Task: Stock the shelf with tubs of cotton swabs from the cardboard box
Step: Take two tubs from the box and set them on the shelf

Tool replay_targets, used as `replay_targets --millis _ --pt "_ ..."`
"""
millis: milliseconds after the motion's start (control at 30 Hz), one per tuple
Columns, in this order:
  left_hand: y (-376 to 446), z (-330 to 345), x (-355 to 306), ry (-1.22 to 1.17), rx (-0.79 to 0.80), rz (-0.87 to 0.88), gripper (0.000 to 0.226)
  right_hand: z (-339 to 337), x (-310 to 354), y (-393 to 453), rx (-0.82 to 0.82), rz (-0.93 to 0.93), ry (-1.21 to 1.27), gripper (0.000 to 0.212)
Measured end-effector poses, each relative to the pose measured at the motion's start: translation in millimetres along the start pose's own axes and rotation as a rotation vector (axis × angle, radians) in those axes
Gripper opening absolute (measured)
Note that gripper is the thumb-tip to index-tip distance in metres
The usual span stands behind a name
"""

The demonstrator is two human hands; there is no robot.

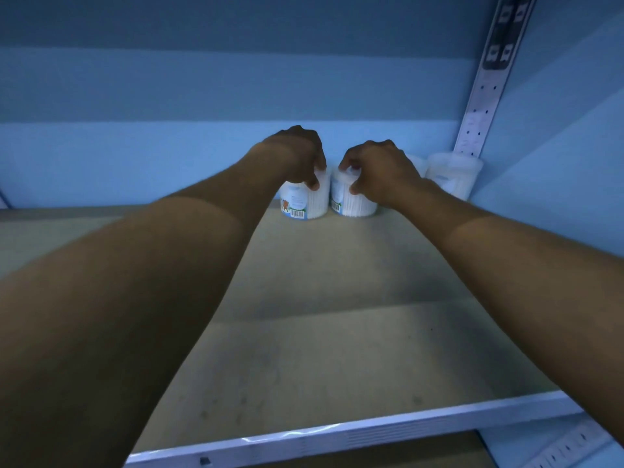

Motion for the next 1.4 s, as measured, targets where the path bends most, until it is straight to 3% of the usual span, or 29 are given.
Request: replay_targets --millis 600,733,900,1000,1400 --pt "14.6 9.1 6.3 -0.028 -0.01 -0.027 0.047 11.7 -6.1 22.8 0.02 0.027 -0.027 0.044" --pt "6.9 10.8 6.8 -0.039 -0.003 -0.017 0.046 7.0 -8.5 22.0 0.127 0.046 0.003 0.056" --pt "-13.0 -0.6 5.0 -0.004 0.147 -0.01 0.074 -12.5 -4.3 8.6 0.225 -0.032 -0.057 0.079" --pt "-26.5 -9.2 8.1 0.031 0.205 0.0 0.085 -29.3 -0.1 -0.6 0.231 -0.027 -0.061 0.079" --pt "-142.5 -55.7 -3.0 -0.096 0.203 0.038 0.077 -81.9 35.6 -98.2 0.283 -0.045 -0.017 0.07"
Point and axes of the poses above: each hand's wrist, its own y-axis towards the middle knuckle, its own z-axis out of the palm, x = y × z, the point moved 1 cm from there along y, towards the middle knuckle, and after that the axes turned 4 degrees about z, right-handed, at the moved point
